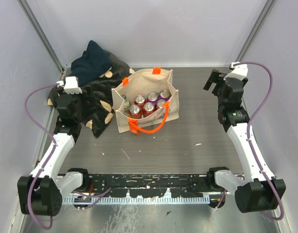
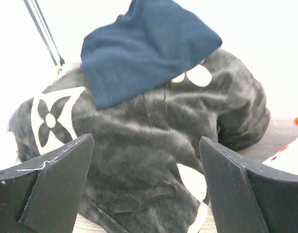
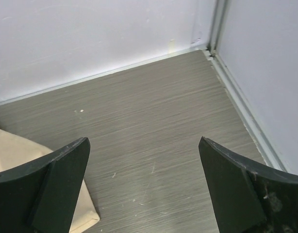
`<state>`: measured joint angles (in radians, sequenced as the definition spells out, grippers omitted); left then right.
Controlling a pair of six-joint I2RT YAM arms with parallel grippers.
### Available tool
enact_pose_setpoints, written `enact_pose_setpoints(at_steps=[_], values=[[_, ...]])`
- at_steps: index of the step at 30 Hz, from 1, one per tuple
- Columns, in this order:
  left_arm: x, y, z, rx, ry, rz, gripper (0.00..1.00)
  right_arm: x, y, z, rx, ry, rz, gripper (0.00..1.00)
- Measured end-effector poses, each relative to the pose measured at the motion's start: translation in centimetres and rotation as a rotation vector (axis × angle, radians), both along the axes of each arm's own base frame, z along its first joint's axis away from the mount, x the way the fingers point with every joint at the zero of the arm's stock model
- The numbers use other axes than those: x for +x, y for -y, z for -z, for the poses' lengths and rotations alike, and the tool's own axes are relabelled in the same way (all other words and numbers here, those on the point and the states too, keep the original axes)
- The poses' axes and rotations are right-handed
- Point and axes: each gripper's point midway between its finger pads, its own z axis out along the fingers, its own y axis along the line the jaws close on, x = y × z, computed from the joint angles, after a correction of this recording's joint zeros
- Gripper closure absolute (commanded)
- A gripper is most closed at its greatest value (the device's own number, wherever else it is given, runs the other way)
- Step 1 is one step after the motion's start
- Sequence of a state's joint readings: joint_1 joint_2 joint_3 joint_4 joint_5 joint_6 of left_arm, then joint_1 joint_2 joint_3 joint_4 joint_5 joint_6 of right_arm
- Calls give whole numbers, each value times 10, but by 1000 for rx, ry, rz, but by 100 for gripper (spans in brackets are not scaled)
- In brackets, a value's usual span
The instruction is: Take the beverage out of the canvas bag
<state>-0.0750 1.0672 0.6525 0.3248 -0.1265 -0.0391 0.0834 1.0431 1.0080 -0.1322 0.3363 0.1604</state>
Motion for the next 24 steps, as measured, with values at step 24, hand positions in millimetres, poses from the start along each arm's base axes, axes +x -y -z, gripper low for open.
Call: enact_pose_setpoints(at_steps=[24], values=[[-29,162,-56,-82,-123,421,2,41,-129,-67,-118,81,-356,33]])
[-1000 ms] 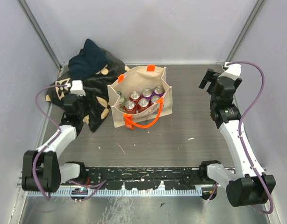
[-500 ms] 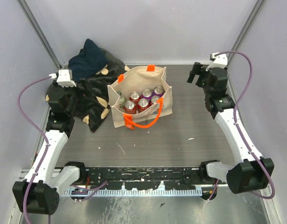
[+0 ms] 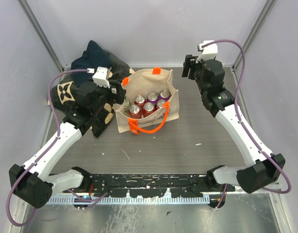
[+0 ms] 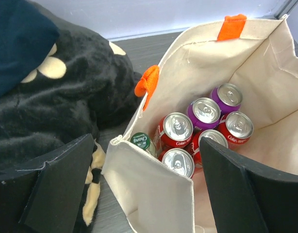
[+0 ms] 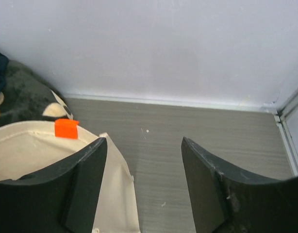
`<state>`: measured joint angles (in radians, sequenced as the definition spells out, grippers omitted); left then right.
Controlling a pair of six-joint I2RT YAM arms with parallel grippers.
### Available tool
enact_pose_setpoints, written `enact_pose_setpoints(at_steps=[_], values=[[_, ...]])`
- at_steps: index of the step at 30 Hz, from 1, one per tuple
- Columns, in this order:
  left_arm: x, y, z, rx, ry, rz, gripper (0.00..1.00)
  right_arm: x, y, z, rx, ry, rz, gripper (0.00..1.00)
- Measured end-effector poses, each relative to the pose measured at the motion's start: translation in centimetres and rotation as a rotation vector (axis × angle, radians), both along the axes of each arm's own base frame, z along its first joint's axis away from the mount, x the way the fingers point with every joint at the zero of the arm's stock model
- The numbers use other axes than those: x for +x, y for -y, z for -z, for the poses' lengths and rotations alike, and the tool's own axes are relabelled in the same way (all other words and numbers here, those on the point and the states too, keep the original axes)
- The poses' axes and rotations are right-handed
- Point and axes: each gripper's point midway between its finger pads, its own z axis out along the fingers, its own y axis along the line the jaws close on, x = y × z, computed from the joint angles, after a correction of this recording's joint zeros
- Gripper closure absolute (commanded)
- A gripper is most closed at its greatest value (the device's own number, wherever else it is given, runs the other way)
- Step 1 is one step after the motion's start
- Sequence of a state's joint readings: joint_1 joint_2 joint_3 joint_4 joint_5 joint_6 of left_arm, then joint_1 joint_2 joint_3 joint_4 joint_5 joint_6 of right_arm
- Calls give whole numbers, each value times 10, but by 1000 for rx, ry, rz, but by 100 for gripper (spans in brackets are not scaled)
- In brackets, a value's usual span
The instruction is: Take the beverage out of the canvas bag
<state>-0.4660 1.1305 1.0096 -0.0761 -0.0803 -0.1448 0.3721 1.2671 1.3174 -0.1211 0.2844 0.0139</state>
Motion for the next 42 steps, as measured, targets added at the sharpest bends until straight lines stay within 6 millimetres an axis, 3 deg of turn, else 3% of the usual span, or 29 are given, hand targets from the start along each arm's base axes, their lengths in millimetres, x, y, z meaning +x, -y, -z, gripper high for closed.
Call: enact_pose_setpoints(at_steps=[4,8,14,21,24,32,37,42], values=[[0,1,9,-2,-35,-15,2,6,-15,-13,9,22,-48,37],[-3,4,20,-3,-80,-29,2,5,-43,-8,9,10,-133,38],[-14,17,36,-17,-135,-11,2,-2,-97,23,-21,-68,-261,43],[-37,26,86,22,-254,20,2,-26,-154,58,-66,-148,-398,51],[-46,29,105,31,-291,28,2,-35,-164,74,-78,-181,-425,52],[-60,38,130,42,-324,49,2,-53,-149,165,-140,-364,-389,52],[-65,48,148,53,-362,64,2,-63,-136,204,-161,-443,-342,51],[-72,62,162,81,-387,81,2,-68,-126,229,-158,-502,-289,42]])
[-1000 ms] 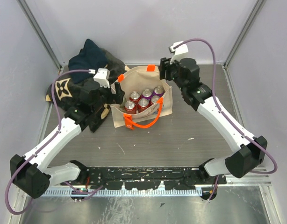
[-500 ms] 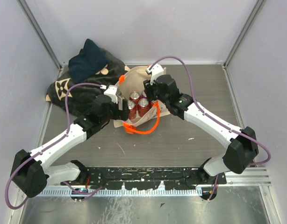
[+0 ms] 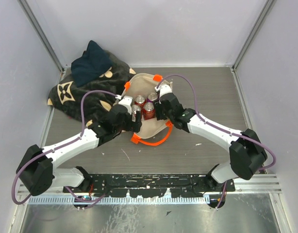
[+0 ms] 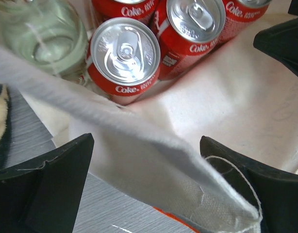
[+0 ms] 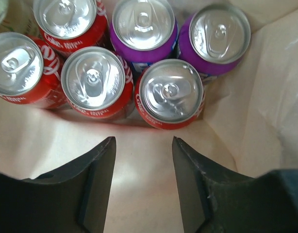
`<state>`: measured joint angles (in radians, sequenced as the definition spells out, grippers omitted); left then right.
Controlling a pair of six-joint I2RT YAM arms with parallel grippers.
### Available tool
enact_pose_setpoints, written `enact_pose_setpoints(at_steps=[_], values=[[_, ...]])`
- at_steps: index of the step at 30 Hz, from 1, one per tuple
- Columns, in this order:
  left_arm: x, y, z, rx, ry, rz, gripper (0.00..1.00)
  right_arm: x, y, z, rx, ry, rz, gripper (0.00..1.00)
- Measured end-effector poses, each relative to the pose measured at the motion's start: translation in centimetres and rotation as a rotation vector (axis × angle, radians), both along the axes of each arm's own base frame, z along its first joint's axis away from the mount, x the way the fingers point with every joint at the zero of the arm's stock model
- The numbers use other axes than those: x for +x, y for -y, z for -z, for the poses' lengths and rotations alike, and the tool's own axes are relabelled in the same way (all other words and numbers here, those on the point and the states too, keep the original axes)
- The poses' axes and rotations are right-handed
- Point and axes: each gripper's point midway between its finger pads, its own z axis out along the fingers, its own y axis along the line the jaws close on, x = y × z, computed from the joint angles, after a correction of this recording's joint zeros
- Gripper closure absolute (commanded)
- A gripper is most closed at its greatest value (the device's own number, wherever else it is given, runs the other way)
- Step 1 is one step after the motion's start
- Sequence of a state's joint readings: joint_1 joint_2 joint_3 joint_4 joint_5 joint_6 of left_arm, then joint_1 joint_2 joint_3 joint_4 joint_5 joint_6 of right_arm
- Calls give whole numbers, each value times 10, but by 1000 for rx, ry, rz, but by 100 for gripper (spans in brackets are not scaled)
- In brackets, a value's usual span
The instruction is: Take the beverage out of the canvas bag
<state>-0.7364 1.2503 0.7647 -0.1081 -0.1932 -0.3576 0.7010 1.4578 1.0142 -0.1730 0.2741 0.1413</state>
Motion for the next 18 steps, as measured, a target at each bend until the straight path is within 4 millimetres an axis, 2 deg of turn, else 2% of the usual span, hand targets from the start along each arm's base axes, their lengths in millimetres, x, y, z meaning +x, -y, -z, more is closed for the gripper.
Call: enact_pose_setpoints(at_steps=[4,7,14,18], values=[[-7,7,14,28,-30,4,2,-5,5,13,-5,-30,19,30],[-11,7,23,52,-50,-3,2,-5,4,16,7,-37,30,22],[-14,9,29,79,-53,-6,2,0,9,14,25,-31,96,24],[-13,9,28,82,-53,-11,2,9,16,12,50,-31,151,25]])
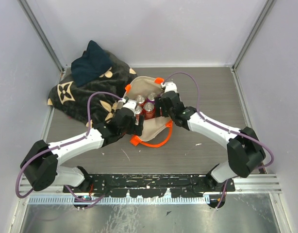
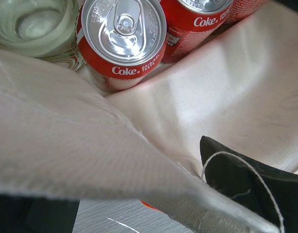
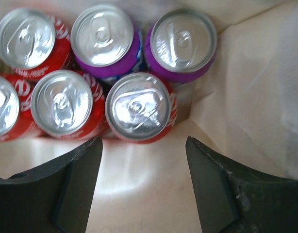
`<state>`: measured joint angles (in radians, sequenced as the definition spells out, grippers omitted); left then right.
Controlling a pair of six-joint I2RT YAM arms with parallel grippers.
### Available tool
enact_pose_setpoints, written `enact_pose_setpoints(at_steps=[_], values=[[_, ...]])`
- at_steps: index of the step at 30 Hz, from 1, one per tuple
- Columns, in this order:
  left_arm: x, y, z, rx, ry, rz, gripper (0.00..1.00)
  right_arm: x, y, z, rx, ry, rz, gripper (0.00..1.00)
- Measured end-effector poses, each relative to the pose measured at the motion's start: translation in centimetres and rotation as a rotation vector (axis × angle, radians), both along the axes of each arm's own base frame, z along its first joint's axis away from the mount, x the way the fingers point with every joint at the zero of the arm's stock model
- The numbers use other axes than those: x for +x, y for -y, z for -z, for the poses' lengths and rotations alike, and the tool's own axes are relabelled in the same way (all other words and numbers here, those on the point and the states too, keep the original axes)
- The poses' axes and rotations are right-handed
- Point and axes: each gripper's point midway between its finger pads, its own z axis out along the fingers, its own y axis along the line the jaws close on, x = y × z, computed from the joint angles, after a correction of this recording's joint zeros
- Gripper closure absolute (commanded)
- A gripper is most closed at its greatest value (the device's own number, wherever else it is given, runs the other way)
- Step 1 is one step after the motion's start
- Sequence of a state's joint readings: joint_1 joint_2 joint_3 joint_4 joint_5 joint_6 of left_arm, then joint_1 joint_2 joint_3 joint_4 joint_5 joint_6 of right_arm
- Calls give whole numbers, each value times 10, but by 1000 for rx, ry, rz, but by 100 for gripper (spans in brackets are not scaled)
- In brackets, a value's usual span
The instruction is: Take the beverage out of the canvas bag
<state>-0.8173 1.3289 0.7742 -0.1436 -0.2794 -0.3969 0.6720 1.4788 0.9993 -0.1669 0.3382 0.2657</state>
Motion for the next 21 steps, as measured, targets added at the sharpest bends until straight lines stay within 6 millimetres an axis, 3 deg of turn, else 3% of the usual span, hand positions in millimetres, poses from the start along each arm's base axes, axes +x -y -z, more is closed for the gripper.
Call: enact_pose_setpoints(at_steps=[6,9,12,21], values=[[0,1,-2,1,-3,0,2,27,13,-8,107,-22,91,28],[0,2,-5,0,-2,2,2,36,19,-12,157,-29,127,19],[1,3,-6,5,-6,3,2,40,15,-16,198,-34,141,13],[-1,2,-4,20,-10,4,2,47,9,-17,228,-57,172,13]])
